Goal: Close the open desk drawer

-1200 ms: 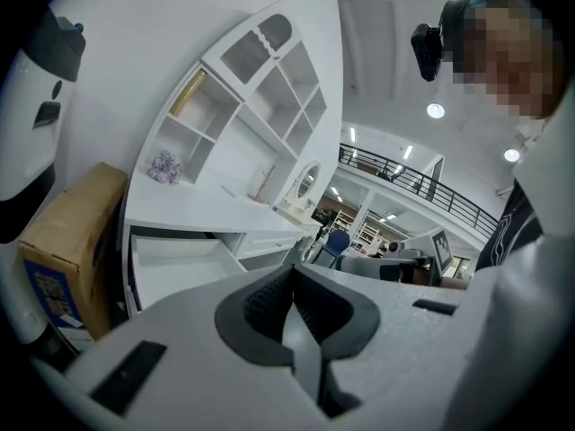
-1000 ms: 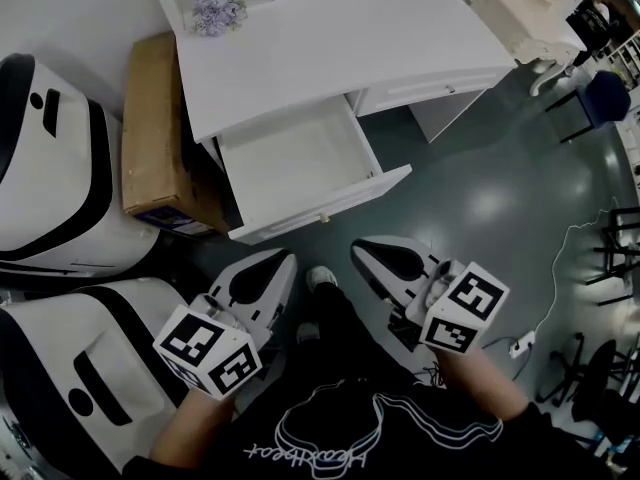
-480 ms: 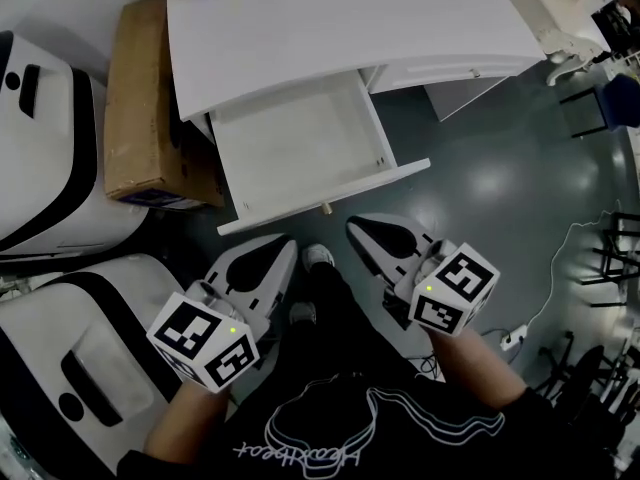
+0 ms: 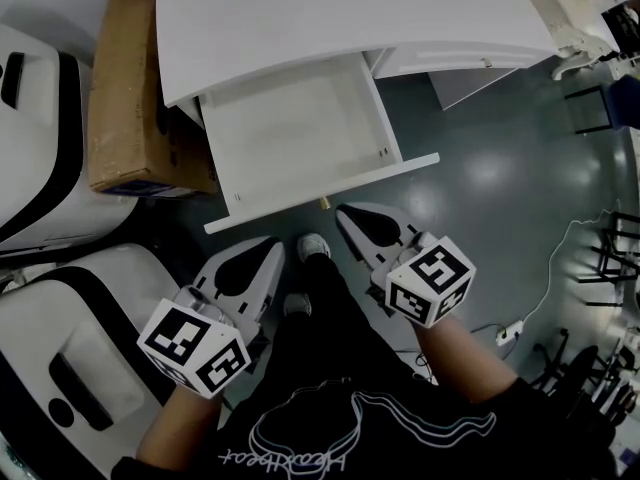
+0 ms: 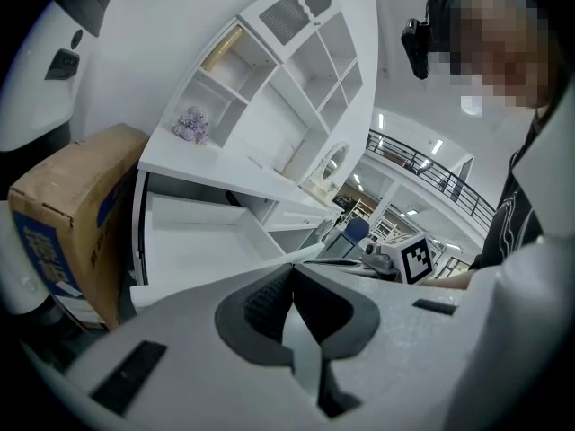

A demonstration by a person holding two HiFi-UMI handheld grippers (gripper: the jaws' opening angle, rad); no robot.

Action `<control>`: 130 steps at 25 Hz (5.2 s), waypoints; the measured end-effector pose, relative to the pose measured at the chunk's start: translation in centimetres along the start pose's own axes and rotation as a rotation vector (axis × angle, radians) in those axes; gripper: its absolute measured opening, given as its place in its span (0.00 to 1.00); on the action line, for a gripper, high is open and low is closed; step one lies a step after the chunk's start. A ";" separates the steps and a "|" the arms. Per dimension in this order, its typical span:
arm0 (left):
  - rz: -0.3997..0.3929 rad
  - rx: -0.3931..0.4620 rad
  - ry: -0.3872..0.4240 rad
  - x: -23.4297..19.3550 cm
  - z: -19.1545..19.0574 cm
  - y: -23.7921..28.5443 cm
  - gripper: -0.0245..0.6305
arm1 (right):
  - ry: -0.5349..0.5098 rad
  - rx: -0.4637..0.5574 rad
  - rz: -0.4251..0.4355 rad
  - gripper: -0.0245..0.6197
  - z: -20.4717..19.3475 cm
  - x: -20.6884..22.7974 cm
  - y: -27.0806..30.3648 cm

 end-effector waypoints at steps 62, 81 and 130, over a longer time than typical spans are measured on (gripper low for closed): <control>0.089 -0.002 -0.091 -5.4 -0.5 2.6 0.04 | -0.032 0.007 -0.163 0.05 0.9 6.6 8.2; 0.110 0.007 -0.114 -8.9 1.1 4.9 0.04 | -0.042 0.010 -0.160 0.05 3.0 8.8 12.8; 0.152 0.053 -0.125 -11.1 2.1 3.4 0.04 | -0.060 0.084 -0.176 0.05 6.6 9.4 15.5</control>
Point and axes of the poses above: the fingertips, and each gripper's own axes: y forward along the fingers, x to its right, z out of its top, the point moved 5 cm from there along -y, backward along the fingers, and after that the axes turned 12 degrees about x, right-handed, at the moved point
